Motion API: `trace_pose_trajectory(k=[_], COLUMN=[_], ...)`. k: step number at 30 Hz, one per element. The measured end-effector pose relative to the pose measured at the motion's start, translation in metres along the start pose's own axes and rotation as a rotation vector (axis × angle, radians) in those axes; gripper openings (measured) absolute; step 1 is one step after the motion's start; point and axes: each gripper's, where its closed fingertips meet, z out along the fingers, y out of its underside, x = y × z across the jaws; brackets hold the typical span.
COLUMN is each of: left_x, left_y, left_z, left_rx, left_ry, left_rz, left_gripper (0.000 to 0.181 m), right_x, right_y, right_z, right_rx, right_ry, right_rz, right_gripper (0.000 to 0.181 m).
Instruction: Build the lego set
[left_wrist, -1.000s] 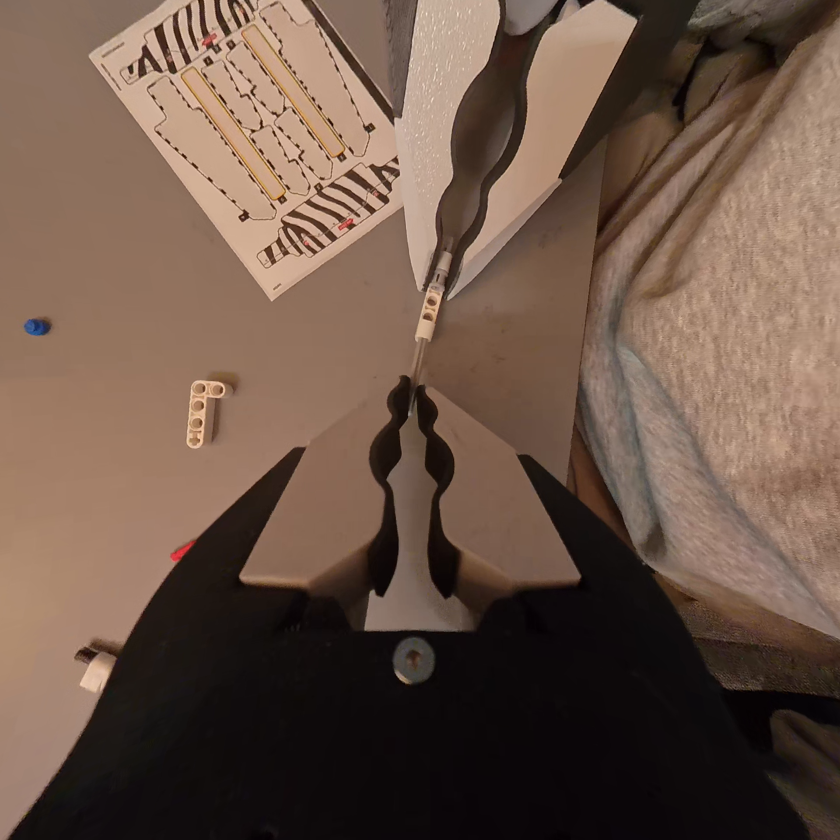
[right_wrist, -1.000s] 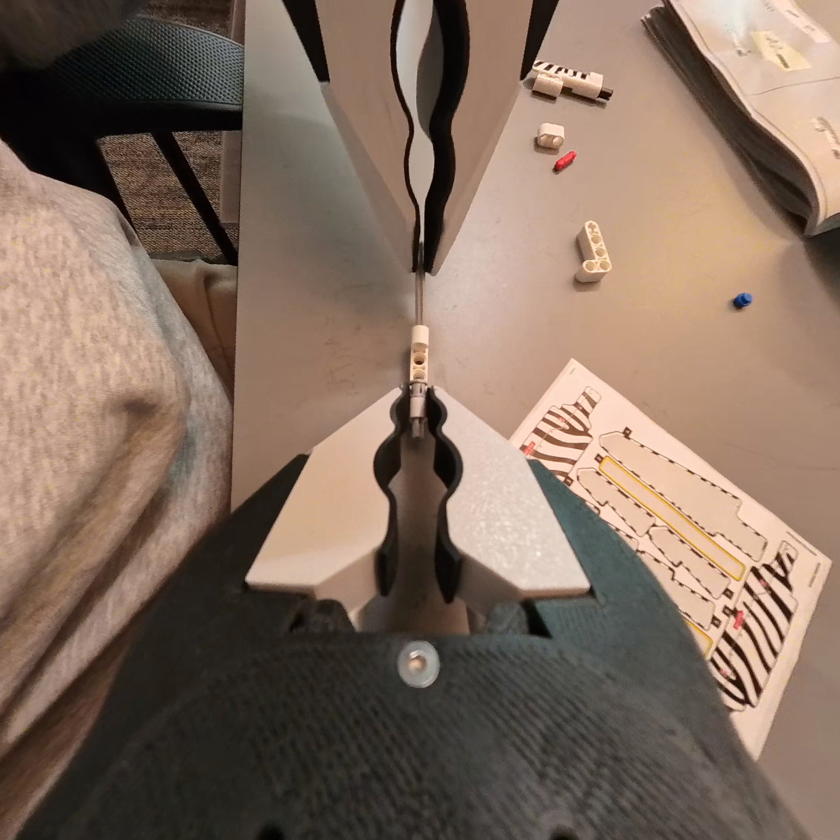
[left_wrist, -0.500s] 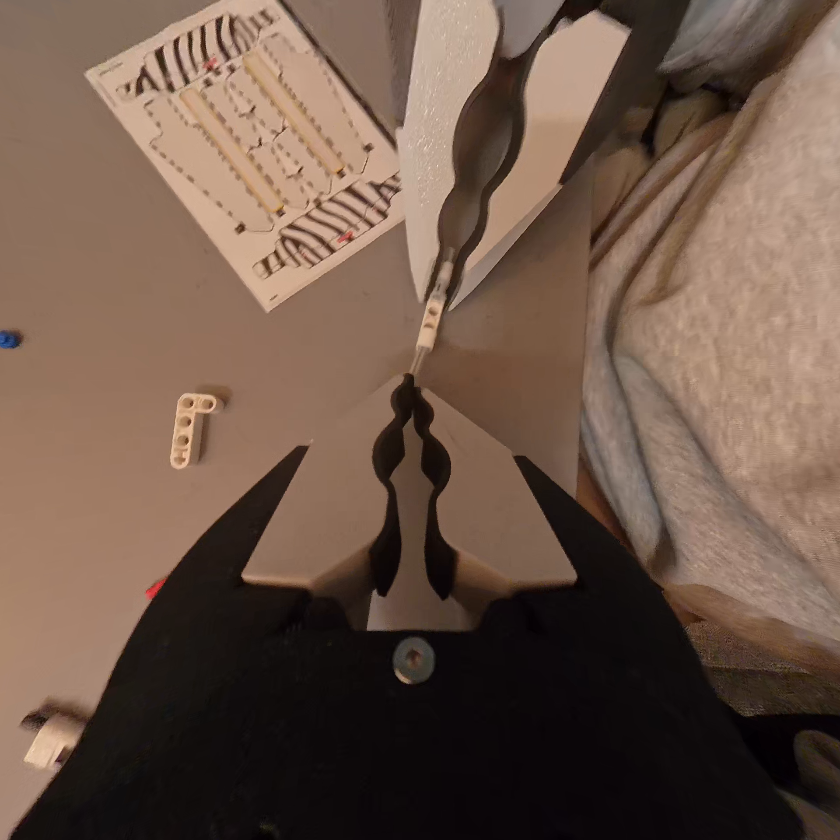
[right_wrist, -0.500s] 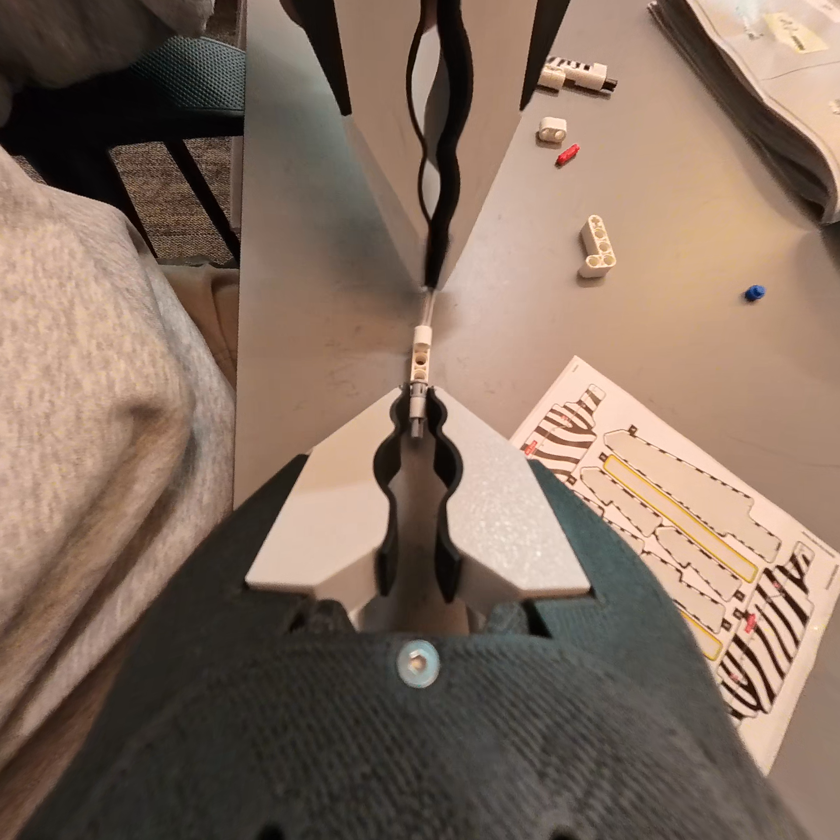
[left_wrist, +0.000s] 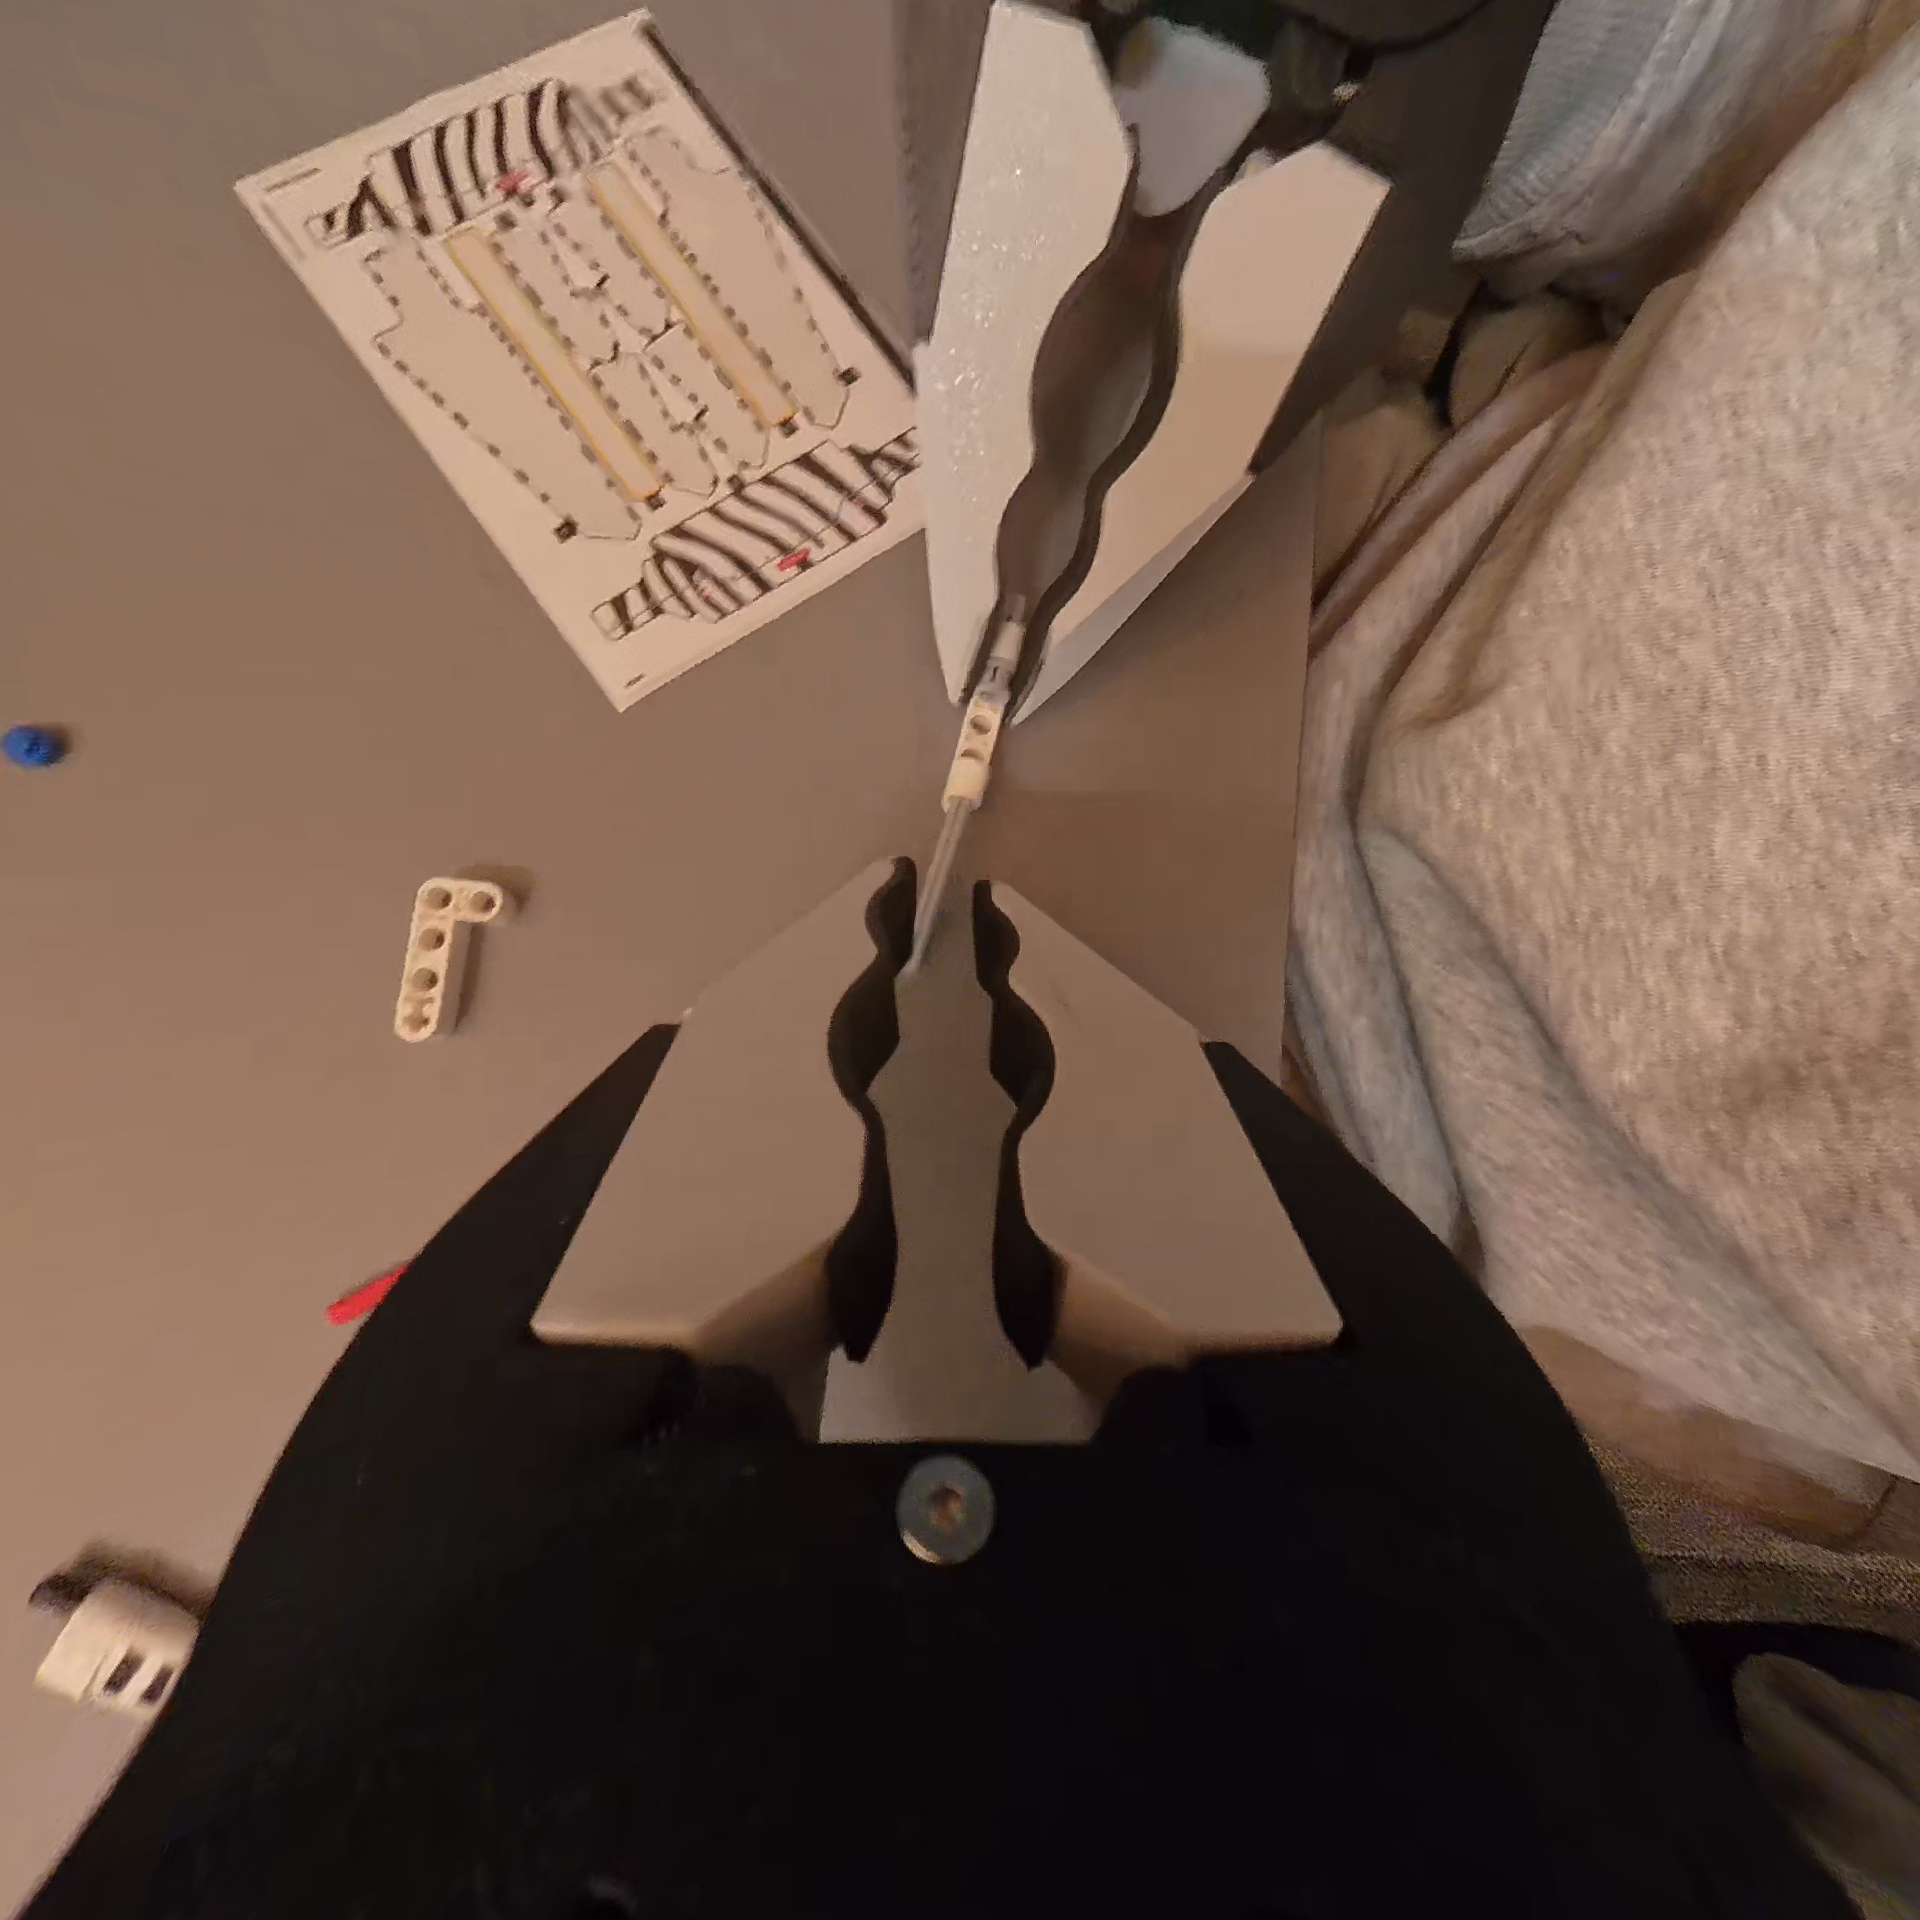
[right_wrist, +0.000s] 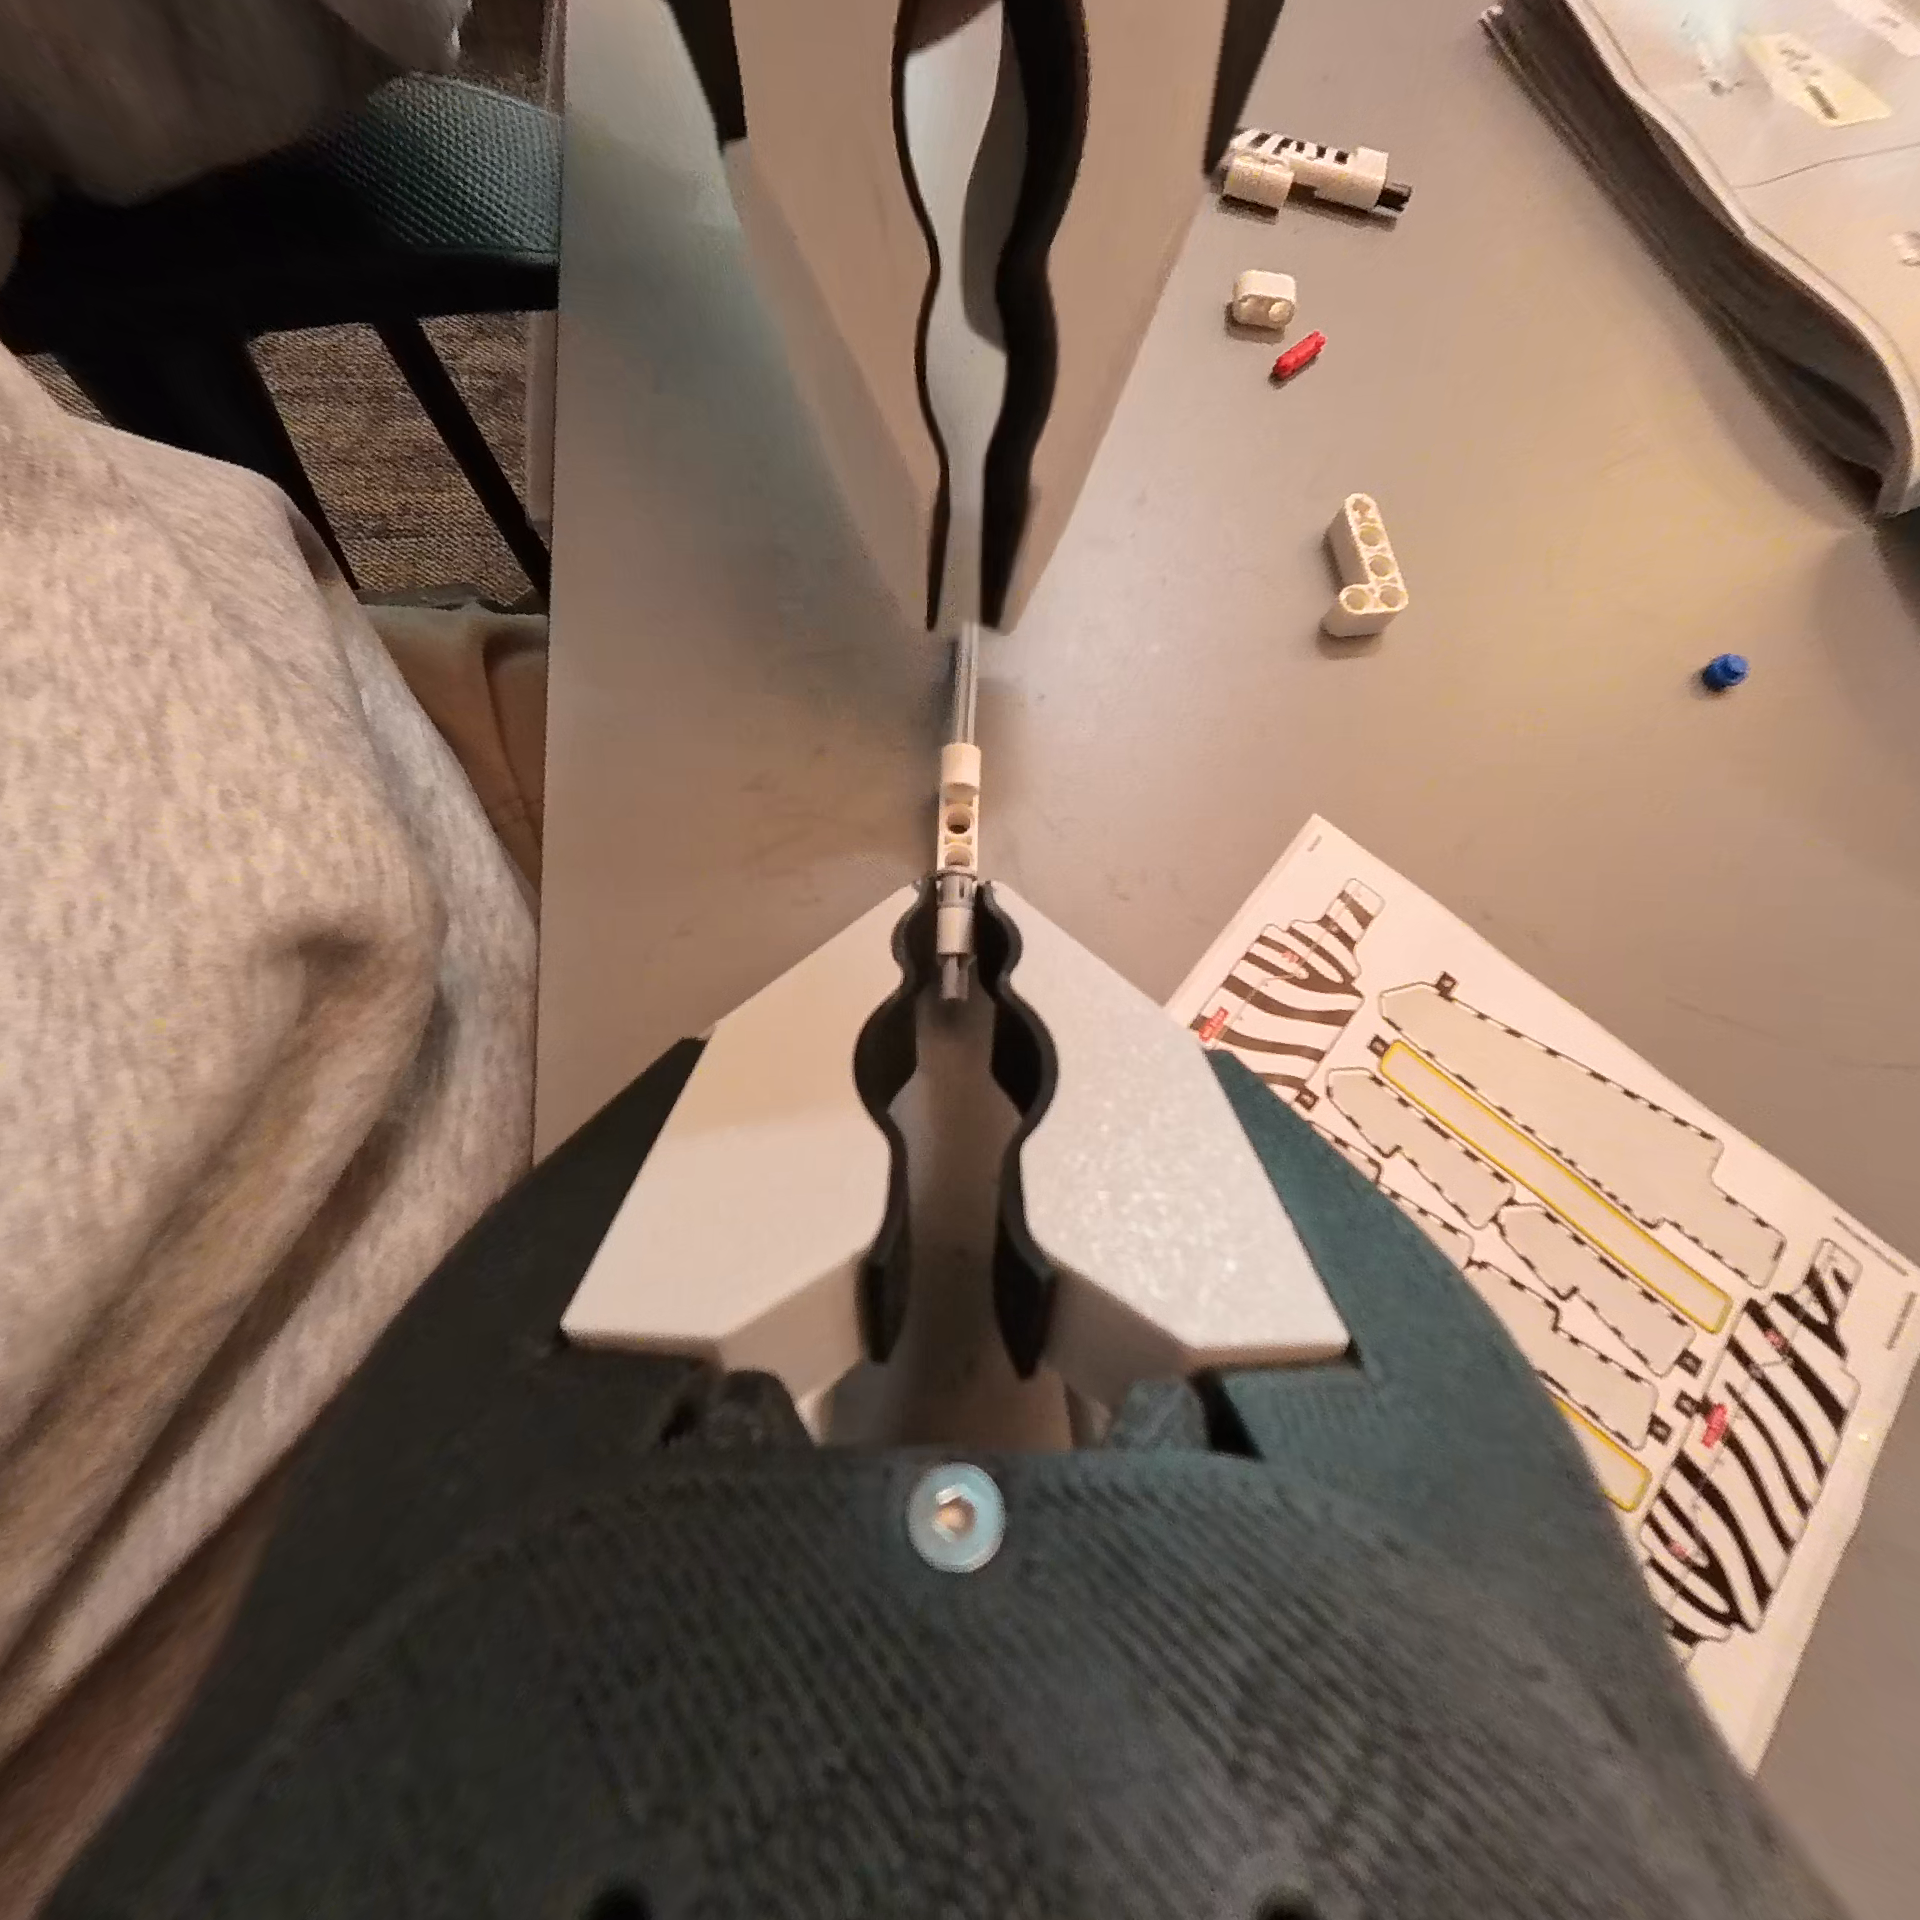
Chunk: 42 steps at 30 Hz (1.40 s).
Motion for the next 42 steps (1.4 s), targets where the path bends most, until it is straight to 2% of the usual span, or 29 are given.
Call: trace_pose_trajectory(k=[5,9,17,19,22,28,37,42], left_x=[-0.009,-0.004,-0.001,-0.002,-0.004,-0.002,-0.001,-0.002], left_y=[0.018,0.016,0.014,0.015,0.018,0.016,0.011,0.011], left_z=[0.004,0.007,0.009,0.009,0.013,0.015,0.008,0.014], left_rx=[-0.073,-0.068,-0.063,-0.065,-0.081,-0.078,-0.058,-0.072], left_ry=[-0.027,0.001,0.016,0.014,-0.001,-0.001,-0.006,-0.023], left_rz=[-0.033,-0.02,-0.017,-0.023,-0.024,-0.013,-0.006,0.013], left_gripper=[0.016,0.0,0.0,0.01,0.016,0.004,0.003,0.003], right_x=[0.0,0.001,0.001,0.001,0.001,0.002,0.002,0.003], right_y=[0.0,0.0,-0.001,-0.001,-0.001,-0.001,-0.002,-0.002], right_z=[0.0,0.0,0.0,0.0,0.0,0.0,0.0,0.0], right_rx=[0.0,0.0,0.0,0.0,0.0,0.0,0.0,0.0], right_ry=[-0.001,-0.003,0.001,0.001,0.001,0.003,0.005,-0.001], right_rz=[0.001,0.003,-0.001,-0.001,-0.001,-0.003,-0.006,0.0], right_gripper=[0.006,0.006,0.006,0.006,0.006,0.006,0.006,0.006])
